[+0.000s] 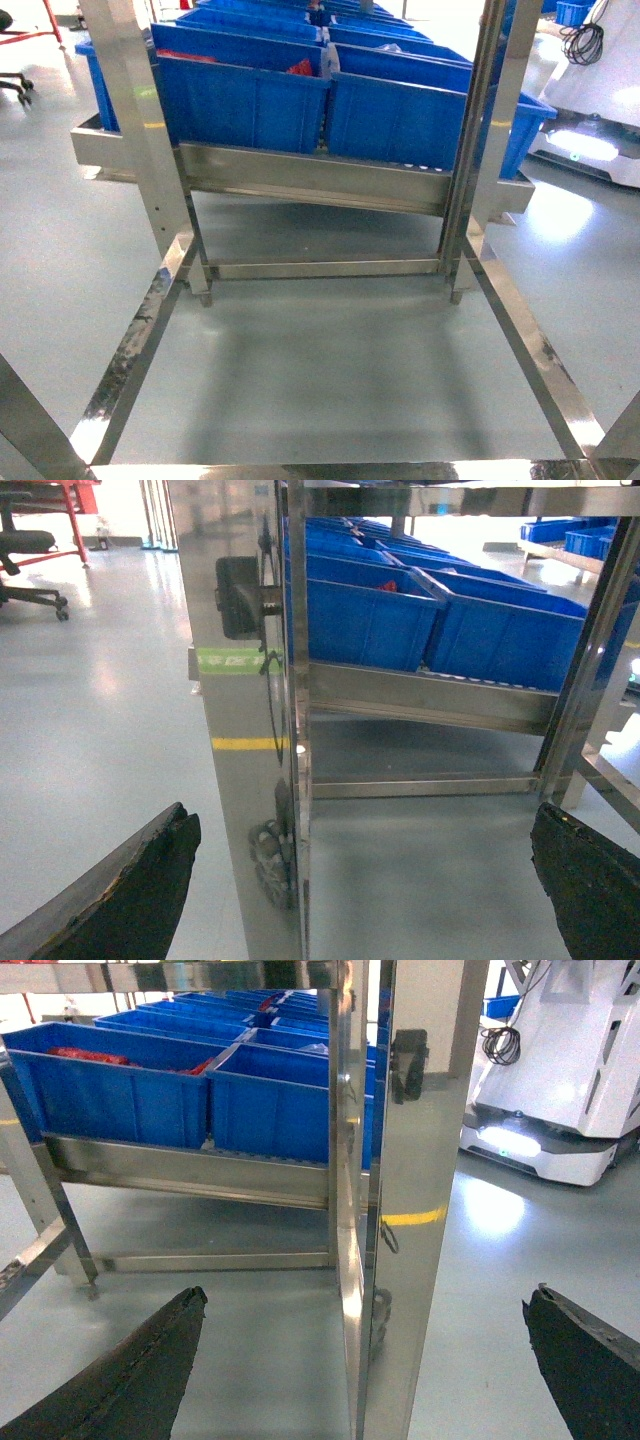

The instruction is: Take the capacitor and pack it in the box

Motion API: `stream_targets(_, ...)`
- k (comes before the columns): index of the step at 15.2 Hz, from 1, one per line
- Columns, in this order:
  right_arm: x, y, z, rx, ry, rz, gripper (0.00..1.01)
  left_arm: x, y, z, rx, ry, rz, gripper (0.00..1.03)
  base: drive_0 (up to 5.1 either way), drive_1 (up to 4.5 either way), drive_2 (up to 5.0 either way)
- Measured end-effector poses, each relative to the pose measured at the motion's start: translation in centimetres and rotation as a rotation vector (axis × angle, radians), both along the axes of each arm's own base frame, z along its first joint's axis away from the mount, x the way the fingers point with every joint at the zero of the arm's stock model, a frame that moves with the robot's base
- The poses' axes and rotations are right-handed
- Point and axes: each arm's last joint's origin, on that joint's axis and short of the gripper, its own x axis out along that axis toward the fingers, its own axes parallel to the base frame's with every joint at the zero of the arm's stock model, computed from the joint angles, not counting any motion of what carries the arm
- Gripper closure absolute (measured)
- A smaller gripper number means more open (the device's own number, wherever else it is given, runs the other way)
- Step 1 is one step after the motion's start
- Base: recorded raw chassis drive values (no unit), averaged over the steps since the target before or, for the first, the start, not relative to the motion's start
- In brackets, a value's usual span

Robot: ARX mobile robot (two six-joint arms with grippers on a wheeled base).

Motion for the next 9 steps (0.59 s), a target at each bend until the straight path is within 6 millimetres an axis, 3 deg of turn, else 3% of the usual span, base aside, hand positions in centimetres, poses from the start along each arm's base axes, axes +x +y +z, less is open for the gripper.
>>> stream_targets(9, 0.00, 0.00, 0.00, 0.000, 0.000, 0.000, 0.03, 0.00, 0.00, 0.00, 0.000, 0.000, 0.000, 0.05, 0.0, 0.00, 0.0)
